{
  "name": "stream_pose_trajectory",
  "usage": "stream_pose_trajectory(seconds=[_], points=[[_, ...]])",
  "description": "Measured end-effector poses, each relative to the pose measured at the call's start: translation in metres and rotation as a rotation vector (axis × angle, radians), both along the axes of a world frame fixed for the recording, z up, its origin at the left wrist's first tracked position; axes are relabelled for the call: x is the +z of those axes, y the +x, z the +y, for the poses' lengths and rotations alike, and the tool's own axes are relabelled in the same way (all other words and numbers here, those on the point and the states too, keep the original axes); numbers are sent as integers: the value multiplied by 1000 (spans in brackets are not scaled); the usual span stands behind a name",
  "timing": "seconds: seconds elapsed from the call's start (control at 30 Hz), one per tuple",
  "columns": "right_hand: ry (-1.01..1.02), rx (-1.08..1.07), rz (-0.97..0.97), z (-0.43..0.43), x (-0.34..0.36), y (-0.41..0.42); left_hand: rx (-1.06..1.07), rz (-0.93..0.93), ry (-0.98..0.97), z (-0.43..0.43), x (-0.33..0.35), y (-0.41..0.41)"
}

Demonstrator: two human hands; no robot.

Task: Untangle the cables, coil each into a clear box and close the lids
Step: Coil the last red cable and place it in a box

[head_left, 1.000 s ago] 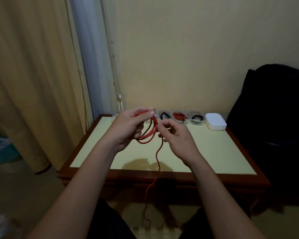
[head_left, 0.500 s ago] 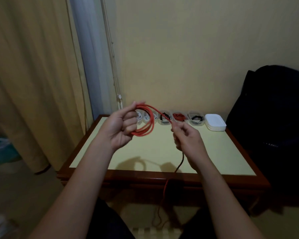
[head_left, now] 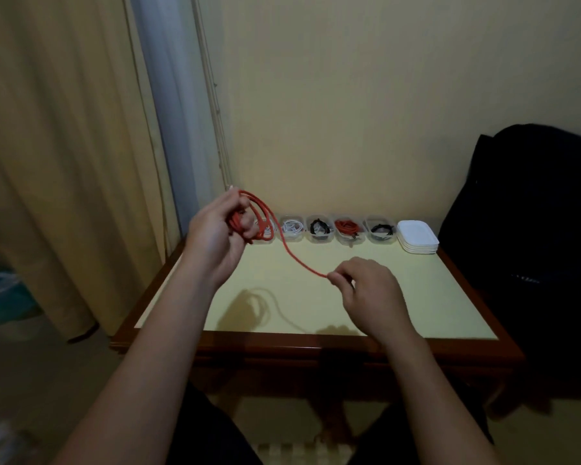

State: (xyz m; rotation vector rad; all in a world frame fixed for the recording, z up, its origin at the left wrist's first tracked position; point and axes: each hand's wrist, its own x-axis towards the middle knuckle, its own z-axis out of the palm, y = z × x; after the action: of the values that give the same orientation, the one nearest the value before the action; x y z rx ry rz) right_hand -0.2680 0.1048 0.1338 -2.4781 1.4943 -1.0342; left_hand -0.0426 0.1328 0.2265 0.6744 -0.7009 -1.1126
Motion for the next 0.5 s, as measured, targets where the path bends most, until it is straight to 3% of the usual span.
stream_pose_trajectory(seconds=[0.1,0.23,0.37,0.5], points=[[-33,168,-16,10,19,7,105,-385,56,9,-7,-16],[-52,261,-264,20,41,12,14,-592,105,16,-15,-29],[-103,218,-369,19,51,13,-148,-622,117,22,-19,-42],[-94,125,-539,15,53,13,-362,-380,153,22,-20,-47]])
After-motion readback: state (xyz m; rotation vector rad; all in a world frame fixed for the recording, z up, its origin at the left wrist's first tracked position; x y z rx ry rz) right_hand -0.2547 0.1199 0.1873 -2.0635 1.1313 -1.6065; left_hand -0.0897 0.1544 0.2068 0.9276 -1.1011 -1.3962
